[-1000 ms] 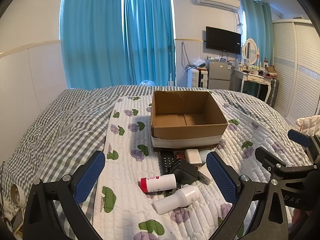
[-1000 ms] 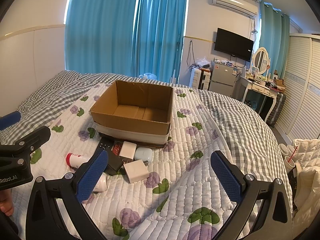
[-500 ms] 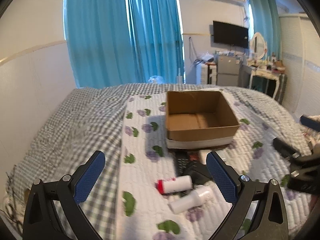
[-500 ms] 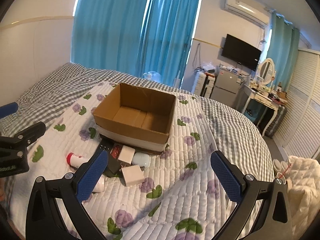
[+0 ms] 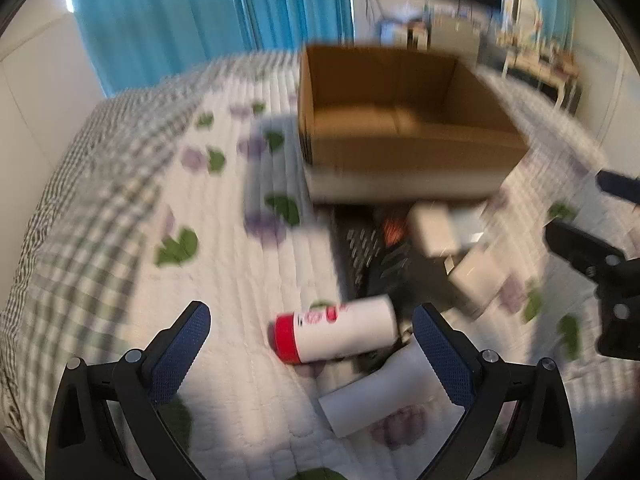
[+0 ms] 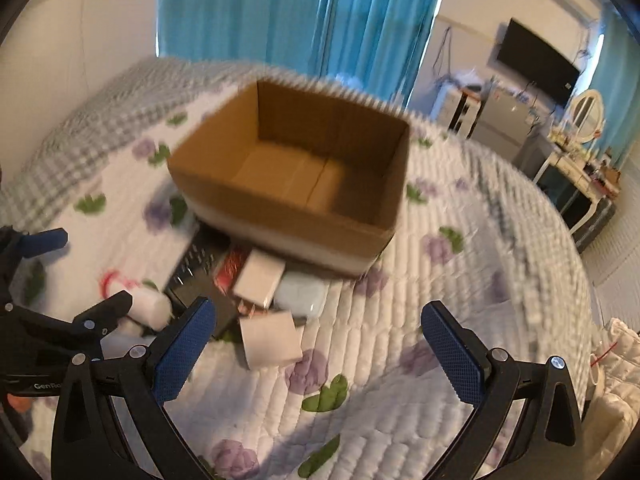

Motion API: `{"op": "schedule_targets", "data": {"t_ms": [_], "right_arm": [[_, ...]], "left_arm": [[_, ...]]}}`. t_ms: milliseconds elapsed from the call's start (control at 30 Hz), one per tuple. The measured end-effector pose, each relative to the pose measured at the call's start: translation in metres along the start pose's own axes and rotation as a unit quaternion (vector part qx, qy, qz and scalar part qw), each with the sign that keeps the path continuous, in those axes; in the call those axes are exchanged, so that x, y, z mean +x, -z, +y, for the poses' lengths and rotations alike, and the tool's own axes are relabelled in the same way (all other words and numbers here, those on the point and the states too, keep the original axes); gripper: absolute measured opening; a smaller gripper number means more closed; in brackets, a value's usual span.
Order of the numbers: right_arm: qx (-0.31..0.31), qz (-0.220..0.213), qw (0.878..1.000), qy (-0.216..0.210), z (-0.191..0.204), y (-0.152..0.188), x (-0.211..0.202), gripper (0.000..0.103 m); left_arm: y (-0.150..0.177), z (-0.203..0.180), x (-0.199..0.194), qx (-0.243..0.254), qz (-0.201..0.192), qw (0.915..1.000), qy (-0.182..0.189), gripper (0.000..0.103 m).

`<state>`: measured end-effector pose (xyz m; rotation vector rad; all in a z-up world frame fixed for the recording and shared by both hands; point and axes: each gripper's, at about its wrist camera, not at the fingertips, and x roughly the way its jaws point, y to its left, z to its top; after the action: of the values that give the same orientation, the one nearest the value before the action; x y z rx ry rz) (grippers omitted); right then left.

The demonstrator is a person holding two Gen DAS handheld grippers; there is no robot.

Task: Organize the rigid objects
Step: 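Grasp the red-capped bottle with left tool while right tool grasps a white charger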

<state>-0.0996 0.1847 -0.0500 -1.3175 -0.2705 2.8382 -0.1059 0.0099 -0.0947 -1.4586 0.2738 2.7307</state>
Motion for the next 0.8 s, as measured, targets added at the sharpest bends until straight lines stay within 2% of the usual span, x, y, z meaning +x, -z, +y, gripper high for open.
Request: {"op": "schedule_targets", "data": {"t_ms": [67, 167, 267, 367, 433, 500, 700, 800], "right_arm": [[-0.001, 0.012, 1.000, -0.006, -0.001, 0.008, 0.015, 0.103], [0.014, 0.028, 0.999, -0.027, -0.006, 0.016, 0.029, 0.103], [0.023, 0.038, 0.998, -0.039, -0.009, 0.019, 0.038, 0.103], [0.024, 0.049, 0.998, -0.045, -0.008, 0.021, 0.044, 0.103], [0.024, 0.058, 0.997, -0.047, -0.007, 0.022, 0.048, 0.103], [0.024, 0.068, 0.996, -0.051, -0.007, 0.022, 0.053, 0.103], [-0.007, 0.111, 0.991, -0.071, 0.008, 0.025, 0.075, 0.102], [-0.025, 0.135, 0.988, -0.073, 0.018, 0.027, 0.090, 0.092]], "left_arm": [[0.004, 0.000, 0.014, -0.006, 0.021, 0.9997, -0.006, 0.103], [0.005, 0.002, 0.020, -0.025, 0.022, 0.9992, 0.020, 0.103], [0.003, -0.007, 0.033, -0.011, 0.045, 0.9989, 0.004, 0.103], [0.007, -0.016, 0.041, 0.006, 0.047, 0.9988, -0.009, 0.102], [0.008, -0.018, 0.041, 0.009, 0.046, 0.9989, -0.003, 0.100], [0.008, -0.017, 0.042, 0.005, 0.048, 0.9987, 0.017, 0.082], [0.009, -0.012, 0.036, -0.002, 0.045, 0.9979, 0.047, 0.082], [0.007, -0.006, 0.029, -0.017, 0.036, 0.9974, 0.059, 0.082]]}}
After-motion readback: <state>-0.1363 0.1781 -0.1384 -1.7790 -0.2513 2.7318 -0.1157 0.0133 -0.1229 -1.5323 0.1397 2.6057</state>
